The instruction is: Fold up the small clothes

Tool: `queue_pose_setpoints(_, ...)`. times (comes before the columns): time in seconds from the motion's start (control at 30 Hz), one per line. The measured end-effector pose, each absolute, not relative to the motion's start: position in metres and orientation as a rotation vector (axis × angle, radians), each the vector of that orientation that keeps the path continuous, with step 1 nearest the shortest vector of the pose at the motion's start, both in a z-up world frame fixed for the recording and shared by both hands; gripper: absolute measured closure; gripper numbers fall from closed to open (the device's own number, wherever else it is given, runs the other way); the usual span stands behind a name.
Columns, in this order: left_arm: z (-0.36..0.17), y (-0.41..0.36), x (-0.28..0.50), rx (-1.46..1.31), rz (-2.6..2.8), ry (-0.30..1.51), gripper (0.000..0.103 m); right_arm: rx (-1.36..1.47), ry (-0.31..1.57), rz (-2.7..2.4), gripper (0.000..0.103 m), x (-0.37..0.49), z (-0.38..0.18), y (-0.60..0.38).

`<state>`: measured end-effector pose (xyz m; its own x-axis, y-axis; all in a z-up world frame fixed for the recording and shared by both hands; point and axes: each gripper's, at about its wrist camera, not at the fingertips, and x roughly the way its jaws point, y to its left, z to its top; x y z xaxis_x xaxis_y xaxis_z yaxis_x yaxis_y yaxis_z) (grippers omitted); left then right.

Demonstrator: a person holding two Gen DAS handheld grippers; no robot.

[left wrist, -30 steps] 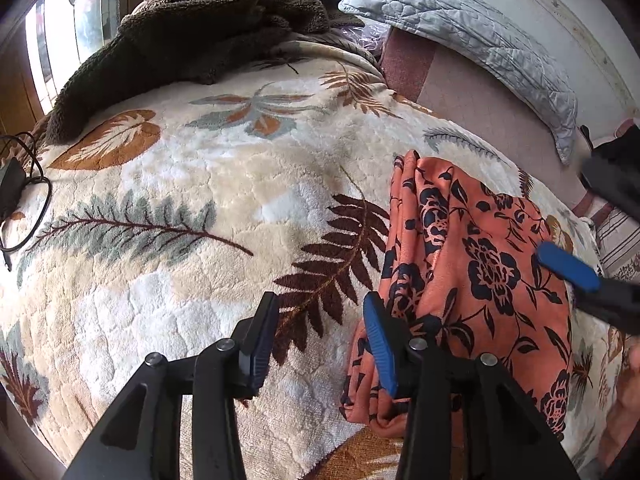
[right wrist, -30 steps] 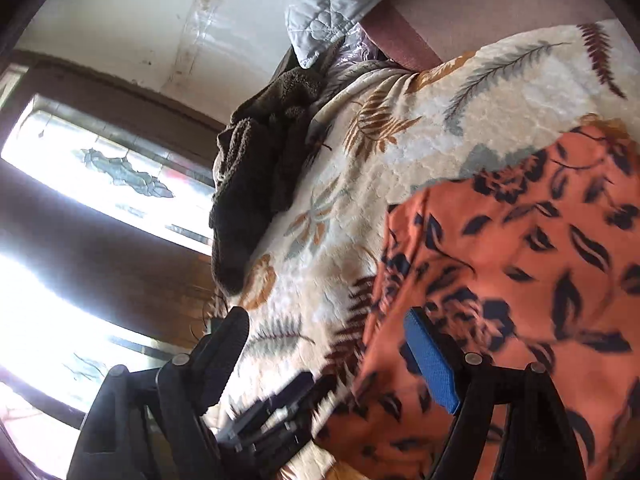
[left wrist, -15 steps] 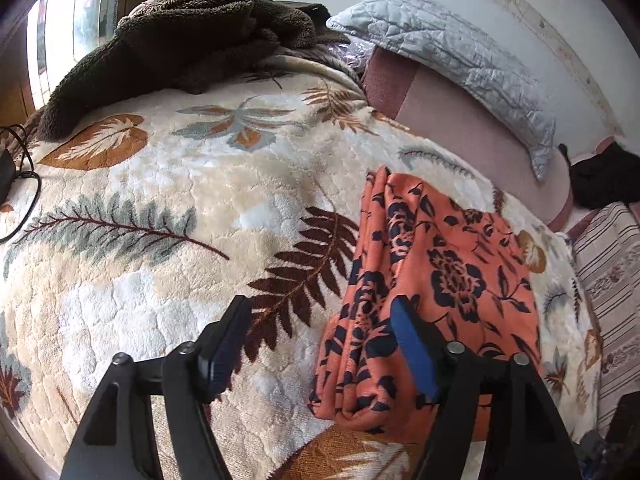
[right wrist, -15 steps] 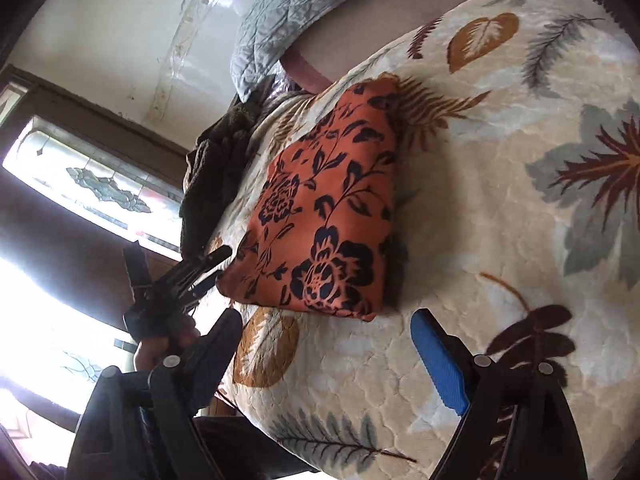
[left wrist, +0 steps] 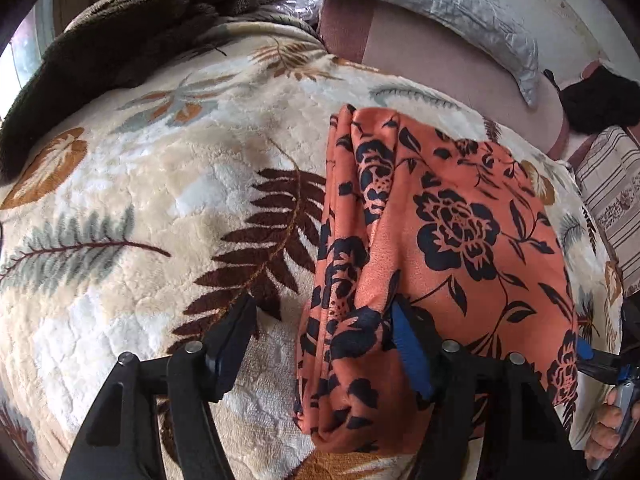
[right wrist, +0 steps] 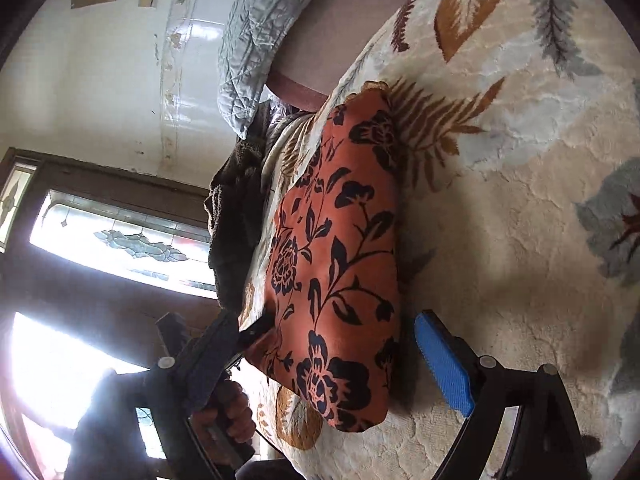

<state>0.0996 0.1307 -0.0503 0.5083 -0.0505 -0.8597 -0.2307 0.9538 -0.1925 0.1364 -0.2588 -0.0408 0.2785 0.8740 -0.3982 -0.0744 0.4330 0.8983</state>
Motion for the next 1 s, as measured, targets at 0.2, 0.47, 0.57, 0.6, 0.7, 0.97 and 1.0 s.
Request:
queue_pose_setpoints(0.2, -0.022, 0.125, 0.096, -0.280, 0.058, 0.975, 0.060, 0.953, 1.097, 0.792, 0.011, 0.136, -0.046, -0.262)
queue_pose_setpoints(0.47, -0.034, 0.132, 0.117, -0.335, 0.057, 1.037, 0.048, 0.944, 1.080, 0.840, 0.011, 0.136, -0.036, -0.264)
queue_pose_setpoints(0.57, -0.048, 0.138, 0.129, -0.431, 0.001, 1.076, 0.067, 0.950, 1.082, 0.842, 0.011, 0.138, -0.036, -0.264)
queue_pose_setpoints(0.6, -0.046, 0.138, 0.129, -0.428, -0.007, 1.063, 0.069, 0.951, 1.083, 0.844, 0.011, 0.139, -0.035, -0.263)
queue_pose_setpoints(0.7, -0.038, 0.136, 0.127, -0.410, -0.043, 1.030, 0.074, 0.943, 1.085, 0.850, 0.011, 0.139, -0.034, -0.261)
queue_pose_setpoints(0.97, -0.054, 0.152, 0.134, -0.538, -0.083, 1.044, 0.047, 0.953, 1.154, 0.764, 0.010, 0.159, -0.046, -0.247)
queue_pose_setpoints(1.0, -0.057, 0.151, 0.136, -0.549, -0.091, 1.057, 0.050, 0.933, 1.165, 0.747, 0.011, 0.168, -0.048, -0.242)
